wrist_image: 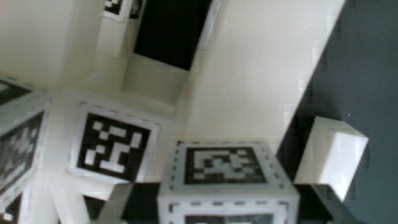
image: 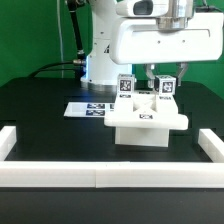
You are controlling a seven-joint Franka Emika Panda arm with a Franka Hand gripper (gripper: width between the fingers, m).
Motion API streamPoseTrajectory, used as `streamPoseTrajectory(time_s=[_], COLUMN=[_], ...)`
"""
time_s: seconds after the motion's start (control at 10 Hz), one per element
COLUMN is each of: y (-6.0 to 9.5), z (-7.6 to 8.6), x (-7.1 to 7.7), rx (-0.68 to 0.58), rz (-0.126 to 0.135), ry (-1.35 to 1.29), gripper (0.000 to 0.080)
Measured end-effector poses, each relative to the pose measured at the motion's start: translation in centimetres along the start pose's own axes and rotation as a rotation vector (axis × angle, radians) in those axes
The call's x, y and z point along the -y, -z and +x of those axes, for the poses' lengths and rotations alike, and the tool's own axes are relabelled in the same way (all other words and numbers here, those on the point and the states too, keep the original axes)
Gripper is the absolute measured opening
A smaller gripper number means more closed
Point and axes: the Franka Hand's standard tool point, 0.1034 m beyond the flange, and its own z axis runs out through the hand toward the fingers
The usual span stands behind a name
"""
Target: Assemble chair
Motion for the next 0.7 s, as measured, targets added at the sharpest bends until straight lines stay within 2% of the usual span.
streamPoseTrajectory(time_s=[0.7], y=[-0.01], z=[0.02], x=[0.13], rx=[0.0], rz=[0.005], ry=[-0.52], gripper=[0.0285])
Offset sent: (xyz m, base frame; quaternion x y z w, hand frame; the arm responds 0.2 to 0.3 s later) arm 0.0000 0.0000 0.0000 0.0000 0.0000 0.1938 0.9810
